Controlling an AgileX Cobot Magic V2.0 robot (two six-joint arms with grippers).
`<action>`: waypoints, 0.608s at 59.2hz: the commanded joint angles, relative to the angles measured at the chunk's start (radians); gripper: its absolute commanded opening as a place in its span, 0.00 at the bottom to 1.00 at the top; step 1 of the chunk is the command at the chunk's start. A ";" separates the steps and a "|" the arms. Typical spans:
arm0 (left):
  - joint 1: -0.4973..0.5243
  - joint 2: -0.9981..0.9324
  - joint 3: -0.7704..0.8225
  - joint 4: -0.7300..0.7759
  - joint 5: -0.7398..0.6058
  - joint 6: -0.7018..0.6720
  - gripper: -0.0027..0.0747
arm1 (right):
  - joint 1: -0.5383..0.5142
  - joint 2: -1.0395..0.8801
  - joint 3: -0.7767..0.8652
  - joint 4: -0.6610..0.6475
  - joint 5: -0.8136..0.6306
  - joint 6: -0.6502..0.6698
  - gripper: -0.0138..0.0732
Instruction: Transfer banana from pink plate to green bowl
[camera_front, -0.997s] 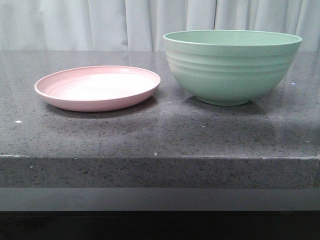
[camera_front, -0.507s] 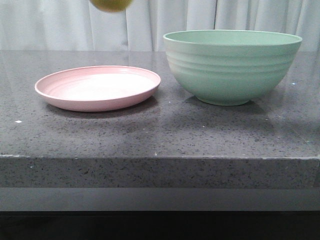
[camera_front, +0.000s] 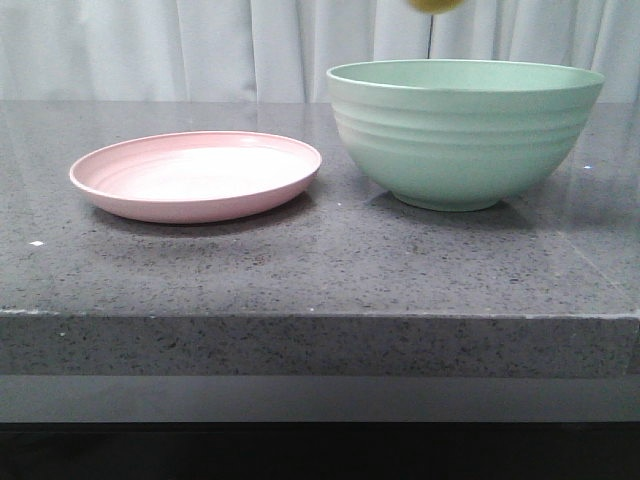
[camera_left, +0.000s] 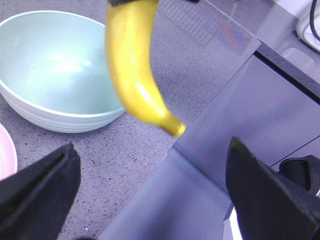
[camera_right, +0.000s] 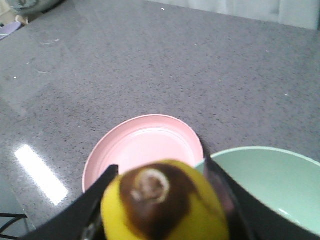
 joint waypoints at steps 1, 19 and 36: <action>0.001 -0.020 -0.029 -0.047 -0.037 0.000 0.79 | -0.040 0.012 -0.098 -0.005 0.034 0.074 0.42; 0.001 -0.020 -0.029 -0.047 -0.037 0.000 0.79 | -0.112 0.255 -0.343 -0.004 0.257 0.174 0.42; 0.001 -0.020 -0.029 -0.047 -0.037 0.000 0.79 | -0.112 0.407 -0.435 -0.004 0.266 0.175 0.42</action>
